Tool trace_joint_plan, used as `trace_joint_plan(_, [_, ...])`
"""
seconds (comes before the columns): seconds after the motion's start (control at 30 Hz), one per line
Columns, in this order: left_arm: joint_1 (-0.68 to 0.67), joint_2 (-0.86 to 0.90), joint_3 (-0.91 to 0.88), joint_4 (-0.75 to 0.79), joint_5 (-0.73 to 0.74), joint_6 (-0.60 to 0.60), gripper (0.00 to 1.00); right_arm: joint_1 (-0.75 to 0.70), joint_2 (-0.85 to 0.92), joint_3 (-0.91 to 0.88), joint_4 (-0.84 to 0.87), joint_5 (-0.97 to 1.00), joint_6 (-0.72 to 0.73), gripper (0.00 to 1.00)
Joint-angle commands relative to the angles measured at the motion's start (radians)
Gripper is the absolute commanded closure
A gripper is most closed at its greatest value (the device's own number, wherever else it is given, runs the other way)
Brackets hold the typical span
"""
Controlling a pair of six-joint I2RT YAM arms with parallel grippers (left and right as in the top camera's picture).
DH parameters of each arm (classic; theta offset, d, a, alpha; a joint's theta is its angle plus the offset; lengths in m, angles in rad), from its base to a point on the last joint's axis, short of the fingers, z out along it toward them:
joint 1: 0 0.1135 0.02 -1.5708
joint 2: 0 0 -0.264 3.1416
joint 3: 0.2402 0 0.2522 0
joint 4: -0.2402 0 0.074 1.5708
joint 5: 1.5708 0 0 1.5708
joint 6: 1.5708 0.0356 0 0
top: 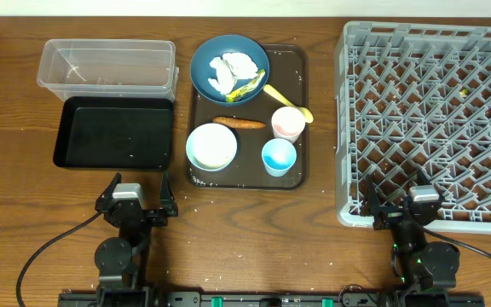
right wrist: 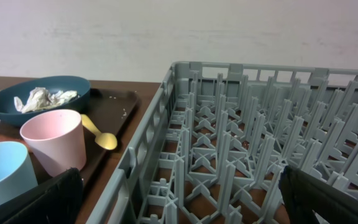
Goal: Sort waste into correct bins and load items into the dishwasher rack
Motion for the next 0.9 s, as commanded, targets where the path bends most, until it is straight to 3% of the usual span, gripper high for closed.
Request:
trace_joint_plan(0.0, [-0.002, -0.012, -0.010, -0.042, -0.005, 0.006, 0.55, -0.003, -0.001, -0.002, -0.003, -0.007, 0.014, 0.01])
trace_joint_plan(0.07, [-0.002, -0.012, -0.010, -0.042, -0.005, 0.006, 0.62, -0.003, -0.001, -0.002, -0.003, -0.007, 0.014, 0.01])
trace_joint_plan(0.13, [-0.002, -0.012, -0.010, -0.042, -0.005, 0.006, 0.61, -0.003, -0.001, -0.002, -0.003, -0.006, 0.014, 0.01])
trace_joint_plan(0.2, [-0.002, -0.012, -0.010, -0.042, -0.005, 0.006, 0.22, -0.003, 0.000, -0.002, -0.003, -0.007, 0.014, 0.01])
trace_joint_plan(0.33, [-0.002, -0.012, -0.010, -0.041, -0.005, 0.006, 0.02, -0.003, -0.001, -0.002, -0.003, -0.006, 0.014, 0.01])
trace_joint_plan(0.87, [-0.002, -0.012, -0.010, -0.041, -0.005, 0.006, 0.01, -0.003, 0.000, -0.002, -0.003, -0.007, 0.014, 0.01])
